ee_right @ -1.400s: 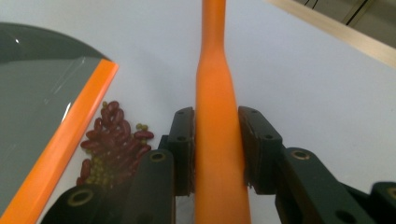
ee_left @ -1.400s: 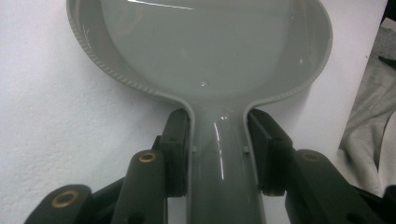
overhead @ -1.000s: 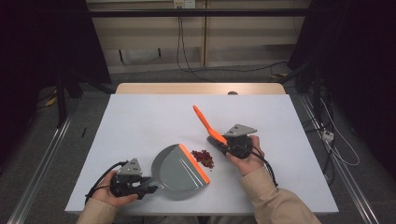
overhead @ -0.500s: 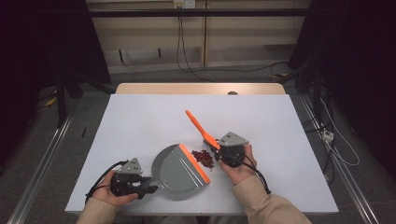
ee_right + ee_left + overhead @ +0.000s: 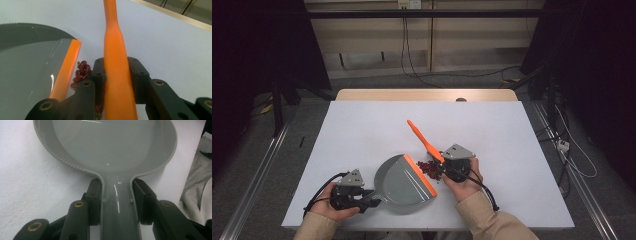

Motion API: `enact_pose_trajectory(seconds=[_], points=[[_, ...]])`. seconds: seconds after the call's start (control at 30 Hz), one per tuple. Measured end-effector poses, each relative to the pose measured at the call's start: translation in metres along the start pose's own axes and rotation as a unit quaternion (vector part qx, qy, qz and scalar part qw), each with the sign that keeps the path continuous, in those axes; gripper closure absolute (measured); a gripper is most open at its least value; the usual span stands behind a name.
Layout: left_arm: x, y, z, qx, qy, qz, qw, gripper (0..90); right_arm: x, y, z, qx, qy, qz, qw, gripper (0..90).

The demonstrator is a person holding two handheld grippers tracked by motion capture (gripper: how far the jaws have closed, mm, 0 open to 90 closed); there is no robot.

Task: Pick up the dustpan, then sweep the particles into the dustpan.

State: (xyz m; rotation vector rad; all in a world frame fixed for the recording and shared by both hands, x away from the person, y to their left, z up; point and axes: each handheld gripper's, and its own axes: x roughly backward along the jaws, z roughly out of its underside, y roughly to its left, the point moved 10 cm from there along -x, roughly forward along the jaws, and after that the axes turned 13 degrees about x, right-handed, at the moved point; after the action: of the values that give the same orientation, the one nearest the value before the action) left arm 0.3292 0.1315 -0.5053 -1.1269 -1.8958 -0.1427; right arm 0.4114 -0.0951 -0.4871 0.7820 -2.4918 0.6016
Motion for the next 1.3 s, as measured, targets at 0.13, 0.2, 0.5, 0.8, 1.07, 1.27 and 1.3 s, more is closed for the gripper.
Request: enact_pose_trajectory(seconds=[0.13,0.2,0.5,0.8,1.07,1.27,1.3], points=[[0.000,0.000,0.000,0.000,0.000,0.001,1.0000,62.0,0.000,0.004,-0.001,-0.003,-0.001,-0.002,1.0000,69.9],[0.000,-0.001,0.000,0.004,-0.002,0.002,1.0000,62.0,0.000,0.006,-0.001,-0.006,-0.002,-0.001,1.0000,69.9],[0.000,-0.001,0.000,0.004,-0.002,0.001,1.0000,62.0,0.000,0.007,-0.002,-0.011,-0.006,0.001,0.9999,69.9],[0.000,-0.001,0.000,0.006,0.000,-0.004,1.0000,62.0,-0.001,0.011,-0.004,-0.031,-0.010,-0.006,0.9994,69.9],[-0.001,-0.001,-0.001,0.006,0.000,0.000,1.0000,62.0,-0.001,0.015,-0.007,-0.049,-0.014,-0.012,0.9986,69.9],[-0.001,0.000,-0.001,0.002,0.003,0.000,1.0000,62.1,-0.002,0.022,-0.010,-0.058,-0.019,-0.013,0.9980,69.8],[-0.001,0.000,-0.001,0.002,0.003,0.000,1.0000,62.1,-0.002,0.023,-0.011,-0.058,-0.019,-0.013,0.9981,69.8]])
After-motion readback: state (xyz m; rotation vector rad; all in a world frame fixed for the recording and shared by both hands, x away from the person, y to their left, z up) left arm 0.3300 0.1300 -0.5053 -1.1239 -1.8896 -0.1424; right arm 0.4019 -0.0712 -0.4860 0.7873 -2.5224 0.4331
